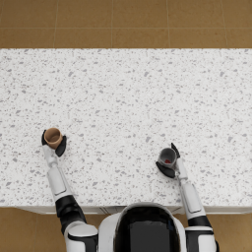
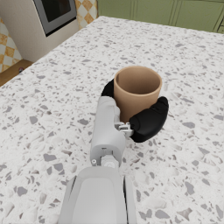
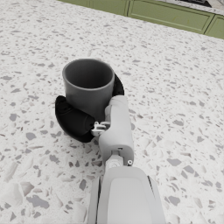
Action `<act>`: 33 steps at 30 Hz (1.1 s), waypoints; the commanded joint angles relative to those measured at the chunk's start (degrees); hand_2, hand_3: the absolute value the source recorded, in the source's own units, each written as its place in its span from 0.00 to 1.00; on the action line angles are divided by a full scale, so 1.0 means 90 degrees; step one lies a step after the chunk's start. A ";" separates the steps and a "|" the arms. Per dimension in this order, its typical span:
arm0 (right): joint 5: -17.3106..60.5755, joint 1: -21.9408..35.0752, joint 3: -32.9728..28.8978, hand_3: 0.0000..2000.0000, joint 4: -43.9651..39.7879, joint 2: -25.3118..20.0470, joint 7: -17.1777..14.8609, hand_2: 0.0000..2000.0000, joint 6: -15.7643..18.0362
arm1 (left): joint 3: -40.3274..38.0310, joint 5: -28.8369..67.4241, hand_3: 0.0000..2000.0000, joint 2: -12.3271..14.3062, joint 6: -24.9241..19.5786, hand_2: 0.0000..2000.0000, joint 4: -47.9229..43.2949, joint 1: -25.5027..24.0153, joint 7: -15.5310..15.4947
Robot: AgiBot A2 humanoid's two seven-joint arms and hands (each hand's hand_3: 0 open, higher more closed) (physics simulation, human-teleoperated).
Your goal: Pick up two cups and pour the berry on the right into the cup on the left
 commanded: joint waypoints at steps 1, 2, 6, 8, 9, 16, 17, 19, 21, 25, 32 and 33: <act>0.0002 -0.0161 0.0529 0.64 -0.1989 0.0152 0.0013 1.00 -0.0005 | -0.0094 -0.0001 0.64 0.0017 -0.0014 1.00 -0.0220 -0.0059 0.0001; 0.0000 -0.0135 0.0640 0.64 -0.1989 0.0218 0.0027 1.00 -0.0012 | -0.0134 -0.0001 0.64 0.0042 -0.0018 1.00 -0.0457 -0.0142 -0.0003; -0.0006 0.0053 0.1245 0.64 -0.2110 0.0536 0.0037 1.00 0.0075 | 0.0170 -0.0005 0.64 0.0283 -0.0097 1.00 -0.2478 -0.0971 0.0007; -0.0001 0.0191 0.1676 0.64 -0.2149 0.0745 0.0030 1.00 0.0026 | 0.0757 -0.0006 0.64 0.0359 -0.0123 1.00 -0.3608 -0.1384 0.0014; 0.0001 -0.0057 0.0142 0.64 0.1610 0.0983 0.0034 1.00 -0.0028 | 0.0983 -0.0005 0.64 0.0372 -0.0139 1.00 -0.3866 -0.1472 0.0014; -0.0014 0.0693 -0.0065 0.64 0.1896 0.0403 -0.0200 1.00 0.0278 | 0.2170 -0.0003 0.64 0.0441 -0.0199 1.00 -0.4190 -0.1292 0.0014; -0.0015 0.0776 -0.0110 0.64 0.1865 0.0338 -0.0208 1.00 0.0305 | 0.2285 -0.0003 0.64 0.0465 -0.0199 1.00 -0.4252 -0.1273 0.0015; -0.0015 0.0980 -0.0149 0.64 0.1833 0.0188 -0.0219 1.00 0.0339 | 0.2587 -0.0003 0.64 0.0517 -0.0198 1.00 -0.4260 -0.1189 0.0017; -0.0016 0.1207 -0.0234 0.64 0.1774 0.0037 -0.0225 1.00 0.0363 | 0.2965 -0.0004 0.64 0.0561 -0.0187 1.00 -0.4304 -0.1166 0.0016; -0.0017 0.1798 -0.0208 0.64 0.1474 -0.0327 -0.0231 1.00 0.0386 | 0.3571 -0.0004 0.64 0.0658 -0.0190 1.00 -0.4383 -0.1105 0.0015; 0.0382 0.2655 -0.0301 0.64 0.0799 -0.0780 -0.0232 1.00 0.0412 | 0.4027 0.0396 0.64 0.0929 -0.0207 1.00 -0.4477 -0.0815 0.0012; 0.0584 0.2710 -0.0308 0.64 0.0799 -0.0813 -0.0233 1.00 0.0414 | 0.4059 0.0597 0.64 0.0957 -0.0212 1.00 -0.4422 -0.0789 0.0012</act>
